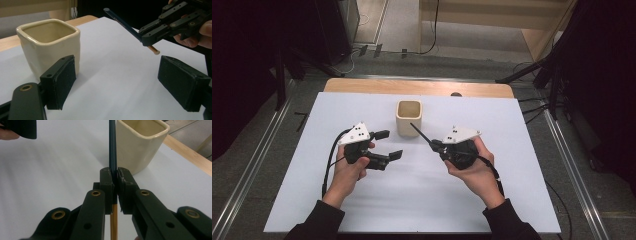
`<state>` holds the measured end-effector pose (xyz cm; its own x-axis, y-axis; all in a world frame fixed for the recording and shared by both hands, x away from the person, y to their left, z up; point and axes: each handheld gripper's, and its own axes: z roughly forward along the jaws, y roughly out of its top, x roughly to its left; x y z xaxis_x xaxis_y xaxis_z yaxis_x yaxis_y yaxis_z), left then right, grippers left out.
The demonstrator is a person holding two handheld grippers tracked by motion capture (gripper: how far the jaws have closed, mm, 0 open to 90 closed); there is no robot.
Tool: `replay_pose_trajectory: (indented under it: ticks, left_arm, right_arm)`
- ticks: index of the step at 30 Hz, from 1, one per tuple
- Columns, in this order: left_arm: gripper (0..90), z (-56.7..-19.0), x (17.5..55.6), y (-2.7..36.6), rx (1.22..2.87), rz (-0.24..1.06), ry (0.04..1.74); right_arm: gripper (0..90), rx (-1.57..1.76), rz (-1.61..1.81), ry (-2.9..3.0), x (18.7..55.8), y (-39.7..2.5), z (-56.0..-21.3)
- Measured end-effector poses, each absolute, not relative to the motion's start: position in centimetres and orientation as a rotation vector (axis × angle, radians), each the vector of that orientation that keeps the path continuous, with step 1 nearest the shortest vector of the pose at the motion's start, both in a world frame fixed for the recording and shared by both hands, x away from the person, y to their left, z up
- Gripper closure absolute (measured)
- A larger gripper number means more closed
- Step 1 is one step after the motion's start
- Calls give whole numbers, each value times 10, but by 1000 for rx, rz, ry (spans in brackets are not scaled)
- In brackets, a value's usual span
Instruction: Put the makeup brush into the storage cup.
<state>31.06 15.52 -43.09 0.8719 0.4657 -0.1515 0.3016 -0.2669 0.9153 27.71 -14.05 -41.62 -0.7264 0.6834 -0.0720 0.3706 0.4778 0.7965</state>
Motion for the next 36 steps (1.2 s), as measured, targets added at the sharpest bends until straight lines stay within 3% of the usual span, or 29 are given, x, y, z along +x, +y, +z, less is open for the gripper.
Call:
replay_pose_trajectory:
  ticks: [11,27,36]
  left_arm:
    - [200,-431,310,151,1898,154,544]
    - [372,-432,313,155,1891,75,523]
    - [420,-432,317,159,1890,3,493]
  right_arm:
    - [848,799,1131,2385,274,-133,-418]
    - [848,675,1126,2459,271,-123,-423]
    - [848,586,1098,2499,267,-113,-427]
